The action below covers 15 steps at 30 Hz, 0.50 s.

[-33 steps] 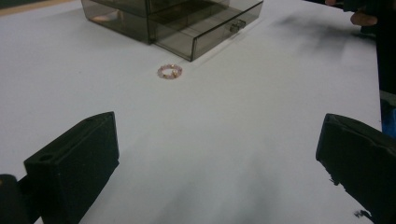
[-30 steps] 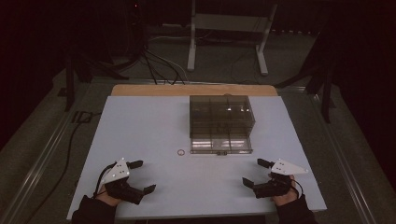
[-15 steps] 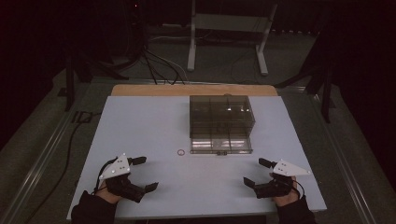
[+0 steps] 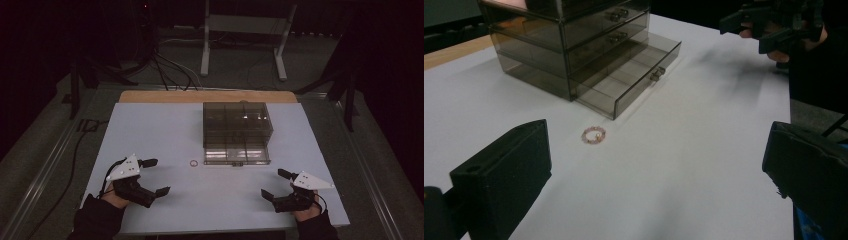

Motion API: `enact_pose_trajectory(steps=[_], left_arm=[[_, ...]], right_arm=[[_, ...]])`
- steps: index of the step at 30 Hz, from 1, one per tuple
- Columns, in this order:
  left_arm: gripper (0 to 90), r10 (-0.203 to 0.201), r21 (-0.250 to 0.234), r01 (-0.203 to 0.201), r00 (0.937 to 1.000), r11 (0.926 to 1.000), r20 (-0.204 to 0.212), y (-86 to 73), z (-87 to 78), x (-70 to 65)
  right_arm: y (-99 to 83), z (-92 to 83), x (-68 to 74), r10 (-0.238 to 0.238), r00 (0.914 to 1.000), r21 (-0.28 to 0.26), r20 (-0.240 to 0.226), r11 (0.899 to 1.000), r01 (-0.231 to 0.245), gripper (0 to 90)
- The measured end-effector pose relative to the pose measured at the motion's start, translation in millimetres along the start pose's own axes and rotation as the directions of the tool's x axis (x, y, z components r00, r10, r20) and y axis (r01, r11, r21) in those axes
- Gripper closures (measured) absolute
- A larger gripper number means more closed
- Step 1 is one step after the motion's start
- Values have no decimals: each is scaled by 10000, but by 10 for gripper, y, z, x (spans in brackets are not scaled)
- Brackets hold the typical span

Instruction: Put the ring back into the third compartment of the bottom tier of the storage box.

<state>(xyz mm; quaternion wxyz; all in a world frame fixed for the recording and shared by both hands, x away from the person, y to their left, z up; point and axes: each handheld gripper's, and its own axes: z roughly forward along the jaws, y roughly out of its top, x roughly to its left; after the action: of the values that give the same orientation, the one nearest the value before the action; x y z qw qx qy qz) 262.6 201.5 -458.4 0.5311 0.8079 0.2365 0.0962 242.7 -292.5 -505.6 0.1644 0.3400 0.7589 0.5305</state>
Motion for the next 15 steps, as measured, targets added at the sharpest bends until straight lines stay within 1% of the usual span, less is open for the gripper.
enact_pose_trajectory(steps=[1, 6, 8, 10, 12, 13, 15], left_arm=[[4, 0, 0, 0, 10000, 10000, 0, 0, 0, 0], [4, -276, -34, 277, 9994, 9996, 200, 72, 73, 86], [4, -227, -35, 228, 9996, 9997, 182, 92, 82, 94], [4, -183, -89, 184, 9997, 9998, 134, 165, 108, 124], [4, -183, -89, 184, 9997, 9998, 134, 165, 108, 124], [5, -151, -89, 151, 9999, 9998, 74, 243, 137, 156], [5, -120, -103, 120, 9999, 9999, 3, 267, 146, 165]], right_arm=[[-1, 0, 1, -30, 10000, -26, 23, 10000, 30, 0], [-2, -1, -2, 17, 10000, 15, -2, 10000, -17, 0], [-1, -3, -1, -18, 10000, 11, -21, 10000, 18, 0], [1, -7, -1, 2, 10000, -26, -10, 10000, -2, 0], [0, -6, -3, 33, 10000, -52, -50, 10000, -34, 0], [-2, -5, -3, 11, 10000, -61, -24, 10000, -11, 0], [0, -9, -2, -3, 10000, -88, -31, 10000, 2, 0]])
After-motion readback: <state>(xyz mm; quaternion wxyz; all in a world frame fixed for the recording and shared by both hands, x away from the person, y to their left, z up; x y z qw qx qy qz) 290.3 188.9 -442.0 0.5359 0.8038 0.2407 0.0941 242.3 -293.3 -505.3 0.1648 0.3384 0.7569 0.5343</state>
